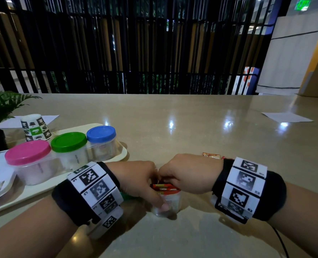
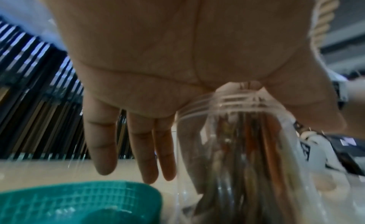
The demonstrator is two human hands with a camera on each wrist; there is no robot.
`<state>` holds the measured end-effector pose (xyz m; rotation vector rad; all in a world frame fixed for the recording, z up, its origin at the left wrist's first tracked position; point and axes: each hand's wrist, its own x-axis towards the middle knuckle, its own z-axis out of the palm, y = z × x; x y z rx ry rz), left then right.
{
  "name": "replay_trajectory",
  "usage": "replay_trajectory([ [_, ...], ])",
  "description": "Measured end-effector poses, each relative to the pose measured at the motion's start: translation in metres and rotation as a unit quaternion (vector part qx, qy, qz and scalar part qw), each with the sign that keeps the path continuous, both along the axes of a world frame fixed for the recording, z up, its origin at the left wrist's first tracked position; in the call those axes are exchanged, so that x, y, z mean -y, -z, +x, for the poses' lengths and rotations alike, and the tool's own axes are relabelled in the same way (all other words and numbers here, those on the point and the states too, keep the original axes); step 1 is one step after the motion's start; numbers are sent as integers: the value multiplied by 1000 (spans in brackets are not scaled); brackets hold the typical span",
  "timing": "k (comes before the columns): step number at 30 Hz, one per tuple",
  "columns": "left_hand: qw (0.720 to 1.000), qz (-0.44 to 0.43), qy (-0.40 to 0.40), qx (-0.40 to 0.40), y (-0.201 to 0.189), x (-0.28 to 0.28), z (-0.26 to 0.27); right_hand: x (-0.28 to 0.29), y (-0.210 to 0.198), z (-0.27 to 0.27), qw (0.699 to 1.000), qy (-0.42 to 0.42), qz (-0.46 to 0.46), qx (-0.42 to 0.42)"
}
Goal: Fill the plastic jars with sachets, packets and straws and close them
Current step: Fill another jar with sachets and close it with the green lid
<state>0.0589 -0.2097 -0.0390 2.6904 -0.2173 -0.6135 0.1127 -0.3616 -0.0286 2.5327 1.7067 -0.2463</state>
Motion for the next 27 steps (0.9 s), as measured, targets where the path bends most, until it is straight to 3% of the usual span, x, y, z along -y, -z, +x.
replay_trajectory([
  [9, 992, 102, 12, 79, 5, 5, -3, -3, 1, 6, 999, 4, -33, -25],
  [15, 998, 46, 10, 30, 3, -2, -1, -2, 3, 11, 997, 9, 15, -73],
  [20, 998, 58, 19, 22, 5, -2, 3, 0, 4, 16, 993, 23, 91, -75],
  [24, 999, 29, 22, 26, 6, -4, 4, -5, 7, 15, 996, 1, 81, -22],
  [27, 999, 14, 24, 25, 7, -6, 5, -7, 10, 13, 998, -8, 51, -32],
])
